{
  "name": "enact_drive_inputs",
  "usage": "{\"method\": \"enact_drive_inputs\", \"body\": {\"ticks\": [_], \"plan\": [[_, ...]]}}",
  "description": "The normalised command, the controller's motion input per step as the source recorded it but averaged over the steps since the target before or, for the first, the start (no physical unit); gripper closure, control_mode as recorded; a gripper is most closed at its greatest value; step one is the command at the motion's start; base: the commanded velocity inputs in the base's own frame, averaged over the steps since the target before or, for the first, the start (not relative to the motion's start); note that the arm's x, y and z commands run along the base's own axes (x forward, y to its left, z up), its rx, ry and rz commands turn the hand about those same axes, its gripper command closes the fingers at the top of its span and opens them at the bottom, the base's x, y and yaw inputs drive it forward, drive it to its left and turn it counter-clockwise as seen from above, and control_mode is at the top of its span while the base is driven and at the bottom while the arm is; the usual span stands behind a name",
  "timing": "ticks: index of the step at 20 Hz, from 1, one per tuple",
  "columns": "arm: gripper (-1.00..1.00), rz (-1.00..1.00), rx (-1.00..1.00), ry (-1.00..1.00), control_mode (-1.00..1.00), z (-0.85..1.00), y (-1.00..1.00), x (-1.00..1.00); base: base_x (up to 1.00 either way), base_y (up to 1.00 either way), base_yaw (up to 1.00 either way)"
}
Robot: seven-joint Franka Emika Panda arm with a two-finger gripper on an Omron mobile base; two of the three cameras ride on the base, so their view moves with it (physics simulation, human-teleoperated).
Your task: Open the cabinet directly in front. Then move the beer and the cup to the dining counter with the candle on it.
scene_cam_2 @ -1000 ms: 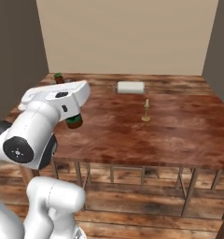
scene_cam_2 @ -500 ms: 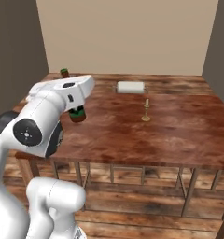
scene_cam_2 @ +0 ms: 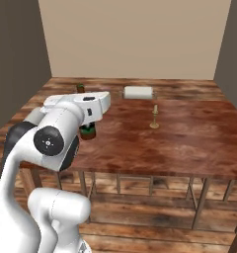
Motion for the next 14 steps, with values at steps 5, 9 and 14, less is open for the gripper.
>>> {"method": "enact_drive_inputs", "body": {"ticks": [5, 9, 14], "plan": [[1.00, 0.02, 0.33, 0.07, -1.00, -0.45, -0.70, -0.30, 0.00, 0.00, 0.00], [1.00, 0.00, 0.23, 0.05, -1.00, -0.22, -0.20, -0.06, 0.00, 0.00, 0.00], [1.00, 0.00, 0.06, 0.00, -1.00, 0.00, 0.01, 0.04, 0.00, 0.00, 0.00]]}}
